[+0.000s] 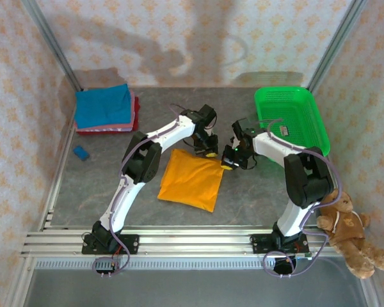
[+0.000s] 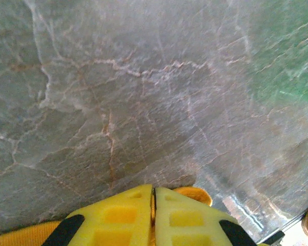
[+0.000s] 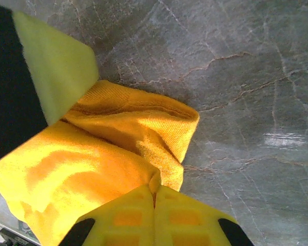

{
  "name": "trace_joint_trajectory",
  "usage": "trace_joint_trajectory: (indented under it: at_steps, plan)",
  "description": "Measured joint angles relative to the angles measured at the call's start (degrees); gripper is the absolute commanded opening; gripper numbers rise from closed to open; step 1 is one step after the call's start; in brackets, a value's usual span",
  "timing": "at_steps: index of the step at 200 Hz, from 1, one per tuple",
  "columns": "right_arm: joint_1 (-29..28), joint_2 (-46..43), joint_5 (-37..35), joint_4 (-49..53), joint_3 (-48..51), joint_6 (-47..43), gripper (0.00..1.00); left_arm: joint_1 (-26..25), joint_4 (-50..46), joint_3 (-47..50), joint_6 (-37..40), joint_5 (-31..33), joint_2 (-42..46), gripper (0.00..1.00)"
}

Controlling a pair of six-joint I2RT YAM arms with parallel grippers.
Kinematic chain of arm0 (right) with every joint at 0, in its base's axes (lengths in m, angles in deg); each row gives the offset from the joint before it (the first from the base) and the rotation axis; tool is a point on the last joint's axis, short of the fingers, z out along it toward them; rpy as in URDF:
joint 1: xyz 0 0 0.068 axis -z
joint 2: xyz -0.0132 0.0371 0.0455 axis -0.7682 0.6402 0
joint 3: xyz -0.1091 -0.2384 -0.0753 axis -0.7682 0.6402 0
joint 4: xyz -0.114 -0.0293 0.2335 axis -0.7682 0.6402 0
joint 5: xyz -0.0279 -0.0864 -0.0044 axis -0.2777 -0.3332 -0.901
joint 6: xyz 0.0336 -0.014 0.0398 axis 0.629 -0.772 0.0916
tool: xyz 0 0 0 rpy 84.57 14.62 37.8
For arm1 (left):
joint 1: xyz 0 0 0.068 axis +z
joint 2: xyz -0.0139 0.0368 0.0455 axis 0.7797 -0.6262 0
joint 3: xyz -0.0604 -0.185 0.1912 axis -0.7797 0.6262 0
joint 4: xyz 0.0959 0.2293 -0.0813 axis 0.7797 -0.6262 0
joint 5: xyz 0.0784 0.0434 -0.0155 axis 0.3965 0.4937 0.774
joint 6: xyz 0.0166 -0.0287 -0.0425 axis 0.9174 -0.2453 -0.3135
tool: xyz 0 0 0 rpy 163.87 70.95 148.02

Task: Fold and stack the t-shirts

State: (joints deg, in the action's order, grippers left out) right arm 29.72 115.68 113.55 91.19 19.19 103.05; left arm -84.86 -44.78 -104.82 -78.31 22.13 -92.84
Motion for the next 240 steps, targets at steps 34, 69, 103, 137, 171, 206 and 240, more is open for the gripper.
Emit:
trace_joint_trajectory:
  at_steps: [34, 69, 103, 137, 171, 206, 240]
  plan:
    - [0.0, -1.7, -0.4, -0.8, 0.7, 0.0, 0.00, -0.6, -0.9, 1.7, 0.5, -0.4, 0.0, 0.08]
    - [0.0, -3.4, -0.4, -2.5, 0.7, 0.3, 0.00, -0.9, -1.2, 2.5, 1.4, -1.4, 0.0, 0.08]
    - [0.2, -2.3, -0.7, -4.9, 0.7, 1.5, 0.00, -0.8, -0.7, 4.2, 1.5, -2.1, 0.7, 0.07]
    - [1.1, -0.3, -1.7, -7.3, 0.7, 2.8, 0.00, -0.8, 0.9, 6.9, 1.5, -2.4, 2.1, 0.07]
    - [2.0, 4.0, -1.2, -8.9, 0.7, 3.2, 0.00, -0.8, 1.9, 7.8, 1.4, -2.8, 2.6, 0.12]
    - [2.6, 6.5, 0.2, -9.3, 0.4, 3.3, 0.00, -0.7, 1.1, 6.5, 1.5, -1.8, 2.6, 0.31]
    - [2.7, 6.5, 0.6, -9.6, 0.6, 3.2, 0.00, 1.2, -1.7, 4.4, 1.5, 2.7, 4.4, 0.38]
